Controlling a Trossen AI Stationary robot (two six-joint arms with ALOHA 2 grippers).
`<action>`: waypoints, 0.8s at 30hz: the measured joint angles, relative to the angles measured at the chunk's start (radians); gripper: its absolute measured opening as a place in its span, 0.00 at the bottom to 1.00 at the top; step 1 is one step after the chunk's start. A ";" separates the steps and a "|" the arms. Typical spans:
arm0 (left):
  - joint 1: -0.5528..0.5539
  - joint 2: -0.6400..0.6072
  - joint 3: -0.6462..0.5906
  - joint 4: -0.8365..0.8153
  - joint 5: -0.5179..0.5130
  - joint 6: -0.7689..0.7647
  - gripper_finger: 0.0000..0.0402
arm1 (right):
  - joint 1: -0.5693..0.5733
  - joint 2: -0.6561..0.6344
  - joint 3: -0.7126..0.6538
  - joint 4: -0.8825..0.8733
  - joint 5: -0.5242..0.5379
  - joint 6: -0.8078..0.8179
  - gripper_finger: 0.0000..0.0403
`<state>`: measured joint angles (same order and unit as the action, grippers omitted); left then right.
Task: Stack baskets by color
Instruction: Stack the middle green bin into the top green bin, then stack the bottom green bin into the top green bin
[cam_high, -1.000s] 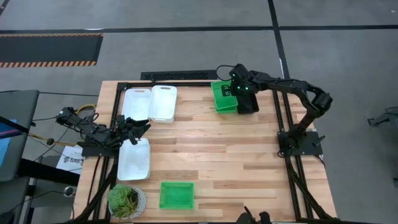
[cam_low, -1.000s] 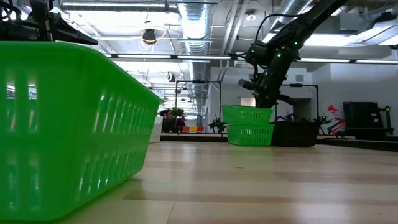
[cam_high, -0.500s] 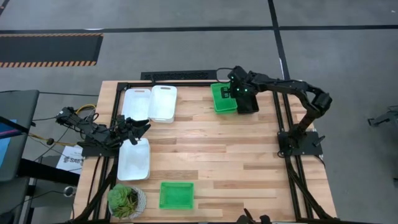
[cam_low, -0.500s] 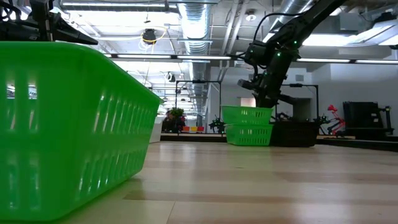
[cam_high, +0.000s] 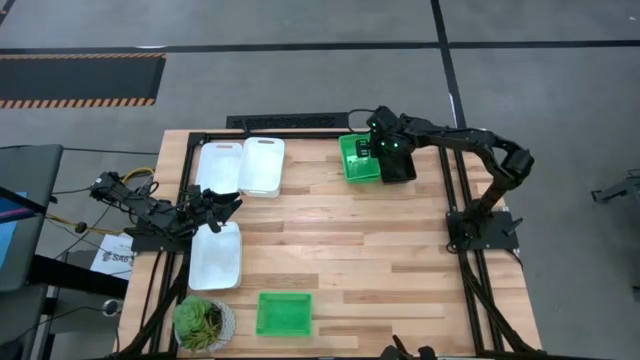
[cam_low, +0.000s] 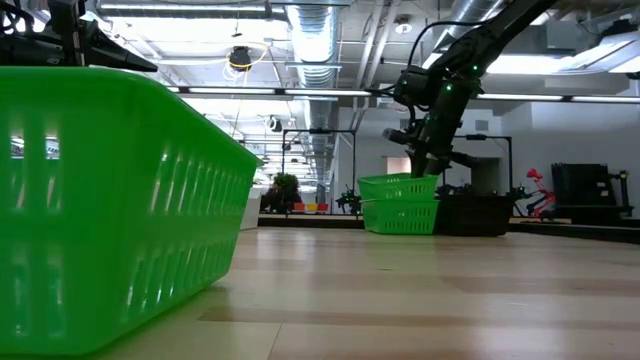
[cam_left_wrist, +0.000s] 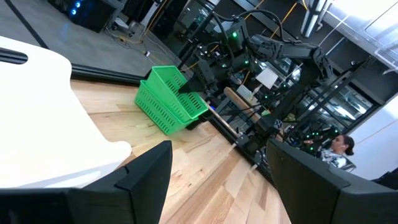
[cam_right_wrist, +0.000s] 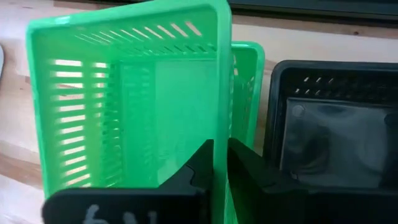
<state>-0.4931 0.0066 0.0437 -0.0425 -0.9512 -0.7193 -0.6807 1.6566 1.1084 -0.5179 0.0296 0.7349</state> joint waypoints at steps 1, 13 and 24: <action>0.000 0.000 0.000 0.000 0.000 0.000 0.62 | 0.000 0.000 0.000 0.000 0.000 0.000 0.16; 0.000 0.000 0.000 0.000 -0.001 0.000 0.62 | 0.000 0.000 0.000 0.007 0.001 -0.026 0.35; 0.000 0.000 0.000 0.000 -0.002 -0.001 0.62 | -0.023 -0.038 0.005 0.017 0.002 -0.089 0.40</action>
<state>-0.4931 0.0063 0.0437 -0.0425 -0.9527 -0.7200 -0.7039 1.6183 1.1133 -0.5013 0.0315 0.6460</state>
